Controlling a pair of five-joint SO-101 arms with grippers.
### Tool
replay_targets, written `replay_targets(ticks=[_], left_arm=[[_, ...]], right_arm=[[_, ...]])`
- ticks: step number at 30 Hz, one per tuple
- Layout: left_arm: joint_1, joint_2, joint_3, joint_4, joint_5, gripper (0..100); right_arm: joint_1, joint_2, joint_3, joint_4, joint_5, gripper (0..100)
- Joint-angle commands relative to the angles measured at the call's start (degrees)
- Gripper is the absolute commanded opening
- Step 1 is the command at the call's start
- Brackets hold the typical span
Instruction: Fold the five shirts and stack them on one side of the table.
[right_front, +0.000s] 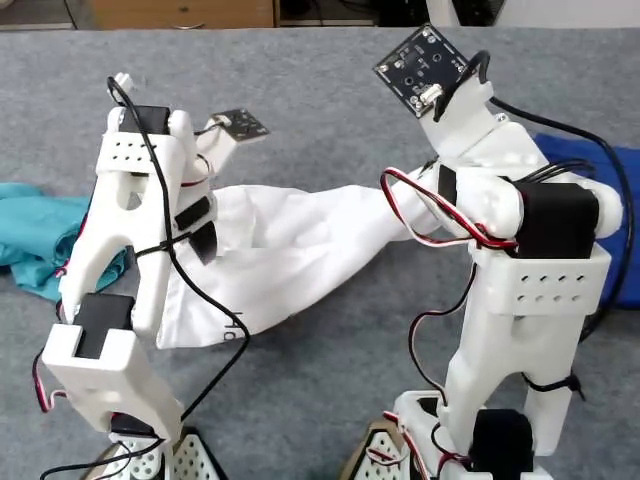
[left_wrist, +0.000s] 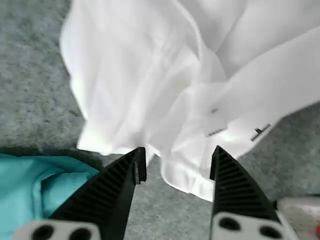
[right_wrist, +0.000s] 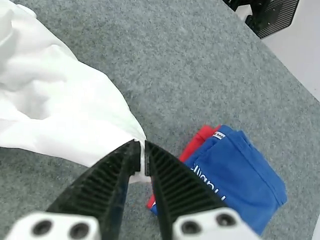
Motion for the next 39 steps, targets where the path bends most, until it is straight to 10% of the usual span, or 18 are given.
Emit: replay_targets(ticks=[1,10,17,39], left_arm=[[-1.14,0.75,-2.2,-3.25,0.35,22],[-0.88,9.36,-2.81,-3.43,0.35,22],[0.62,10.15,-2.9,-3.43,0.26,1],[-5.8,-12.88,-30.77,4.84,8.79,2]], right_arm=[[-0.66,0.13,-0.13,-0.97,-0.44,0.4],[-0.92,0.22,1.54,-1.32,-0.09,0.5],[-0.92,0.13,3.03,-2.46,-0.35,0.4],[1.45,-0.04,-14.9,-3.69,0.0,0.3]])
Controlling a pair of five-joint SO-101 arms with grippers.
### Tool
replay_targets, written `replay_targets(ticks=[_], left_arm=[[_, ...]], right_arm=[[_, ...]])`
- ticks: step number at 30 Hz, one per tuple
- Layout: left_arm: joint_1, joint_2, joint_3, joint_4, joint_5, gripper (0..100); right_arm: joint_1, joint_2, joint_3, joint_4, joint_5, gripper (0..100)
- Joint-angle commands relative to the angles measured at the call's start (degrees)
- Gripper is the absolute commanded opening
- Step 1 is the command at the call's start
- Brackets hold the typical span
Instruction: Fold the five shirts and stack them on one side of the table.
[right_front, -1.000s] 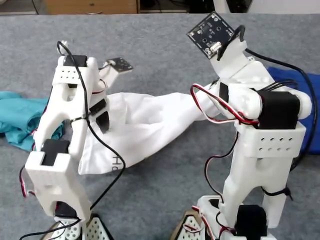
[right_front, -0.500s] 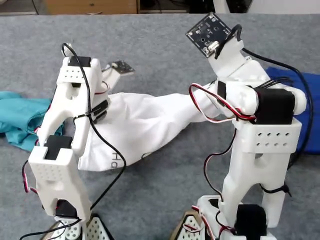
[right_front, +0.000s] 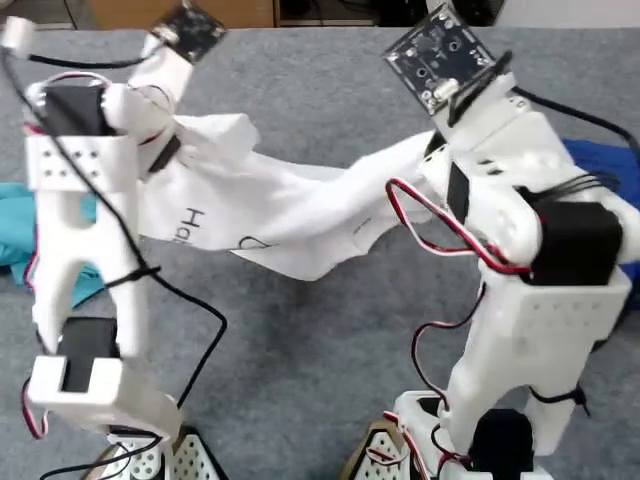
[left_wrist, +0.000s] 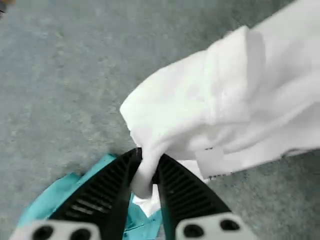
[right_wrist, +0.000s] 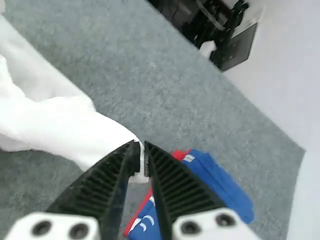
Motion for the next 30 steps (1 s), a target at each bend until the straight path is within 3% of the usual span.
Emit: replay_targets(ticks=[1,6,13,16,20,30], left_arm=[[-2.64,-3.91,-3.16,0.62,0.18,2],[-6.33,-4.18,-1.58,0.7,-1.32,2],[-13.8,-6.46,21.19,0.79,-10.46,3],[-15.74,-9.54,27.87,0.7,-13.36,10],[-15.3,-13.93,30.07,0.7,-13.45,21],[-7.21,-17.27,30.24,0.7,-13.45,22]], right_arm=[[2.15,-0.22,-6.11,-1.14,0.0,0.3],[4.0,-0.04,-9.45,-0.97,0.79,0.3],[1.27,-0.04,-1.54,-2.99,2.2,0.3],[0.92,-0.04,2.24,-5.98,1.93,0.3],[-0.75,-0.04,6.46,-9.23,2.02,0.3],[-1.27,-0.04,11.65,-11.96,2.02,0.3]])
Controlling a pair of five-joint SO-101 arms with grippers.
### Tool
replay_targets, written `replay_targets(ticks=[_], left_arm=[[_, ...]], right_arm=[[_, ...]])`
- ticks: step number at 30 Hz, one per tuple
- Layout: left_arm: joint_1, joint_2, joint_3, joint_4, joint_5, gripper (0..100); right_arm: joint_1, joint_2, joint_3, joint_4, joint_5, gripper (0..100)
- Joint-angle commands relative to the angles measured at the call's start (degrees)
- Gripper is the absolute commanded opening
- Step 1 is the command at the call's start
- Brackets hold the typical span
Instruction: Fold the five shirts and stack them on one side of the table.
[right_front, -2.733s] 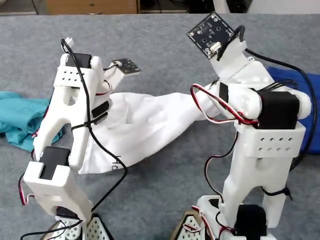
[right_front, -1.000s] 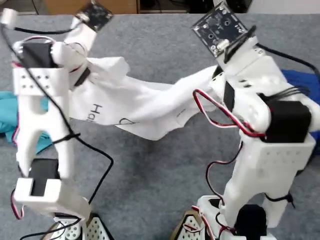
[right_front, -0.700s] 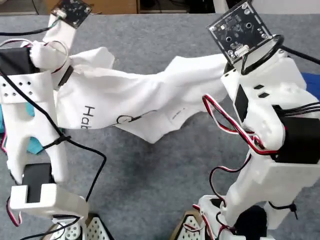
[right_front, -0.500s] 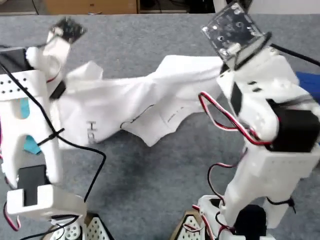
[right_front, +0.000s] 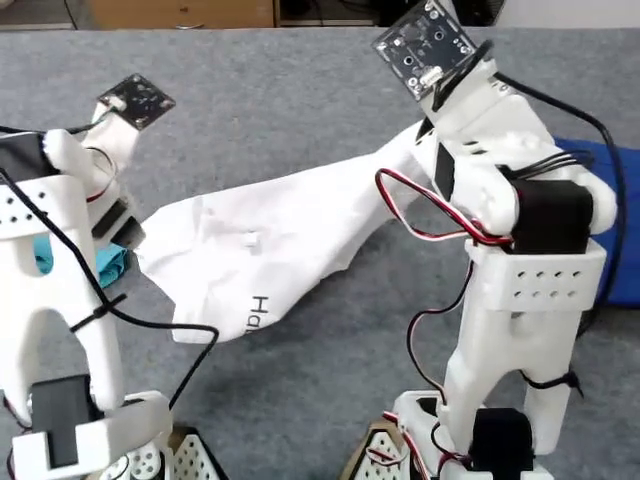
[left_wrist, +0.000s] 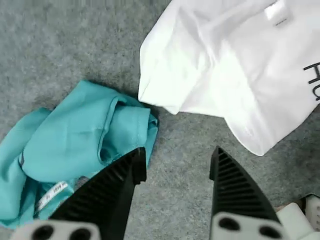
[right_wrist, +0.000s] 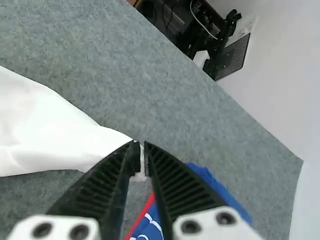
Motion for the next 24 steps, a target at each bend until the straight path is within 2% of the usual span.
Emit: replay_targets(ticks=[1,6,9,15,24], left_arm=[[4.57,-1.54,-0.26,0.7,-0.18,22],[12.22,3.82,-0.79,0.35,-0.18,22],[15.03,9.54,-0.88,-4.22,0.88,22],[18.64,17.8,-0.88,-9.76,-0.7,22],[21.19,22.37,-0.97,-17.58,-3.08,22]], right_arm=[[-0.75,-0.04,0.4,-1.14,0.26,0.3],[-0.75,0.04,0.48,-1.05,0.09,0.3],[-0.75,0.04,2.07,-1.05,0.0,0.3],[-0.66,-0.22,4.44,-0.97,-0.18,0.3],[-0.66,-0.04,5.32,-0.97,-0.18,0.3]])
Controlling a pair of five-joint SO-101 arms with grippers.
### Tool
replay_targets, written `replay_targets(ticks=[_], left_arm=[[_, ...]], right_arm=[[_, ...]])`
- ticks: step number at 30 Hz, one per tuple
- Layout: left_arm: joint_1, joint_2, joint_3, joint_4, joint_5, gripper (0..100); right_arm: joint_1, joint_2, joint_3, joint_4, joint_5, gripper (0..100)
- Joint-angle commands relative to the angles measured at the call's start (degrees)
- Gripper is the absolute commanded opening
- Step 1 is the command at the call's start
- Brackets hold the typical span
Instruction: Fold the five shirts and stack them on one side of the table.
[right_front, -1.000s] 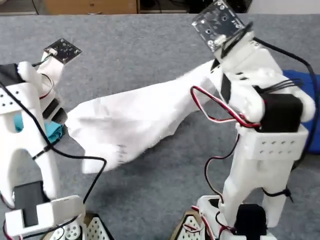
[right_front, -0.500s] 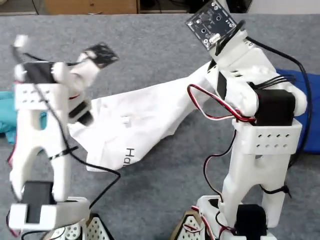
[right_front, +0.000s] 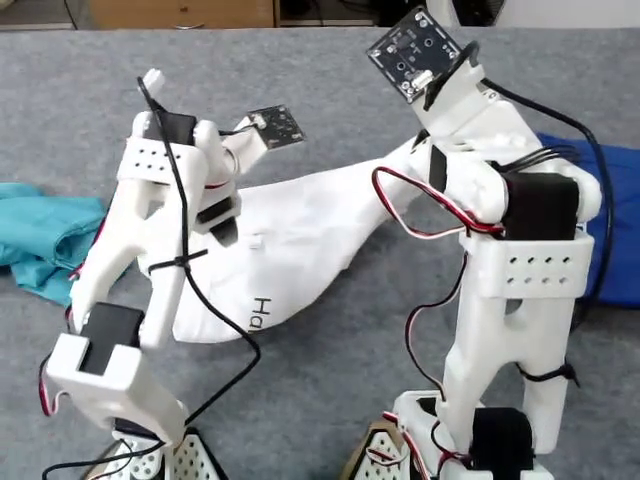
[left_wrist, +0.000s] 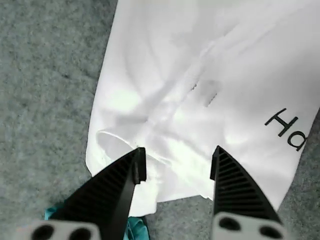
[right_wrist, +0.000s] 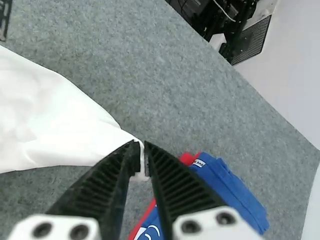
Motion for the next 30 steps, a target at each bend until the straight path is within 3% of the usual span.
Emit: replay_targets(ticks=[1,12,18,26,30], left_arm=[[0.7,1.1,-0.97,-3.52,-0.79,22],[0.35,8.84,-0.97,-6.42,-2.73,21],[0.88,8.84,-4.31,-6.24,-2.46,2],[0.35,8.84,-10.11,2.81,-2.46,2],[0.53,9.45,-11.78,3.08,-2.46,2]], right_arm=[[-0.66,-0.13,0.31,-0.88,-0.18,0.3],[-0.66,-0.13,0.31,-0.88,-0.18,0.3],[-0.66,-0.04,0.31,-1.14,-0.18,0.3],[-0.66,-0.04,0.31,-1.23,-0.18,0.3],[-0.66,-0.04,0.31,-1.23,-0.09,0.3]])
